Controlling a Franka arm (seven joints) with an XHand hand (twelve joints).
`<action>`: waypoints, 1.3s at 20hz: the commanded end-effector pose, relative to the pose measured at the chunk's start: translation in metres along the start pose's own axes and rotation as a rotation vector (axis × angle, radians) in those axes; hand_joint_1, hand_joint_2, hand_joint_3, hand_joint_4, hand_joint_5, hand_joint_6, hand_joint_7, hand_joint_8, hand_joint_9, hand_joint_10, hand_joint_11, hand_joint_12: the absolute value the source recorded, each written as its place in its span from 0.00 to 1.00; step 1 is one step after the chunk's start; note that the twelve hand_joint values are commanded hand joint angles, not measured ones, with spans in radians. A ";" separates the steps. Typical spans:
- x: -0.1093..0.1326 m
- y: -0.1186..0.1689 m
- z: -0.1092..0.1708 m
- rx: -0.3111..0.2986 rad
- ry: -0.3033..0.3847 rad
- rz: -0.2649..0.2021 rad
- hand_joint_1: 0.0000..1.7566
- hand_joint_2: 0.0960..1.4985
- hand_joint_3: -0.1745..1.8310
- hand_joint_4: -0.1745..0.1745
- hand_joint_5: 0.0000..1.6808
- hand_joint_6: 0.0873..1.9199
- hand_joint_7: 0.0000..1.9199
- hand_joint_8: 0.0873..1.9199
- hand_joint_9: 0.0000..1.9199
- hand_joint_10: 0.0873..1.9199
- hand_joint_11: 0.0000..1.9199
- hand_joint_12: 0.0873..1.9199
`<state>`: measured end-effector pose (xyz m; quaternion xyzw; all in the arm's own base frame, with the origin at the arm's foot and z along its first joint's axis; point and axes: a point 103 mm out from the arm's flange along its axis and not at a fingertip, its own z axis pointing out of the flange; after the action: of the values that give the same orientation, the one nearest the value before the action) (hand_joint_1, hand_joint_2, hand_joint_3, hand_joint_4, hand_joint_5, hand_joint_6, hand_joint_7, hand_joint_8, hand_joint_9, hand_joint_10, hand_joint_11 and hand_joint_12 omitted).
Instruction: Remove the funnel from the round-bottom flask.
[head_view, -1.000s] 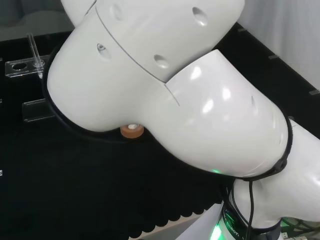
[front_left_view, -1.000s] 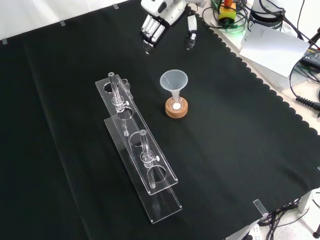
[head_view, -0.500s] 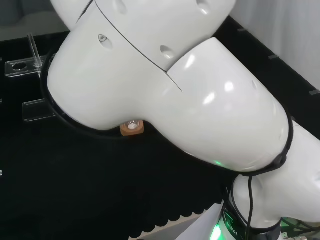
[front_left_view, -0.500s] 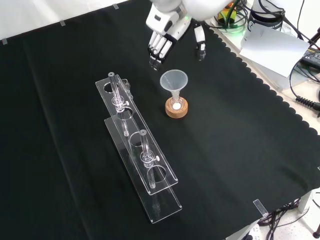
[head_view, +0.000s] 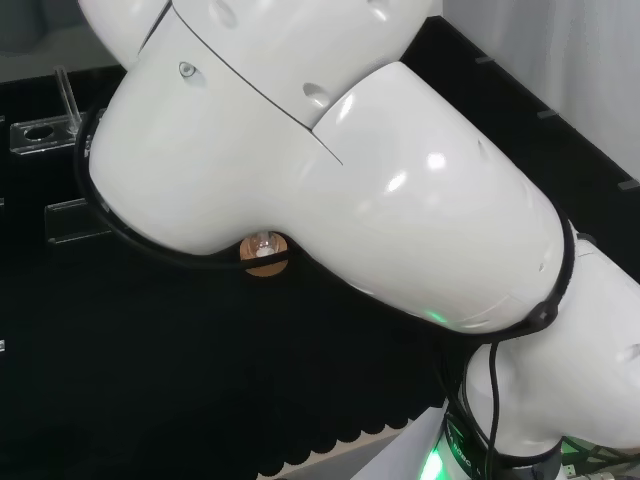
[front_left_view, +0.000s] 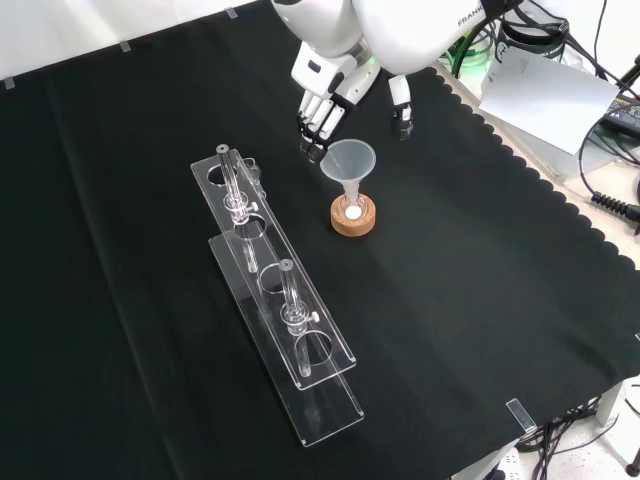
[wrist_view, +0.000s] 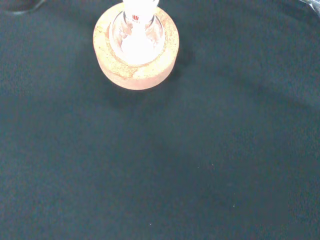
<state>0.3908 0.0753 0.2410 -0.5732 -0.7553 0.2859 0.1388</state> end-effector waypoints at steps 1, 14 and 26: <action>0.000 0.010 0.002 0.011 -0.042 0.014 0.34 0.41 0.23 0.32 0.01 0.00 0.00 0.18 0.09 0.41 0.23 0.73; -0.001 0.029 0.010 0.031 -0.101 0.029 0.36 0.42 0.22 0.32 0.04 0.00 0.00 0.26 0.14 0.40 0.25 0.71; 0.007 0.046 0.013 0.029 -0.172 0.030 0.39 0.42 0.25 0.31 0.09 0.00 0.01 0.32 0.25 0.33 0.28 0.67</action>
<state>0.4155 0.0845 0.2028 -0.5581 -0.7503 0.3420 0.0928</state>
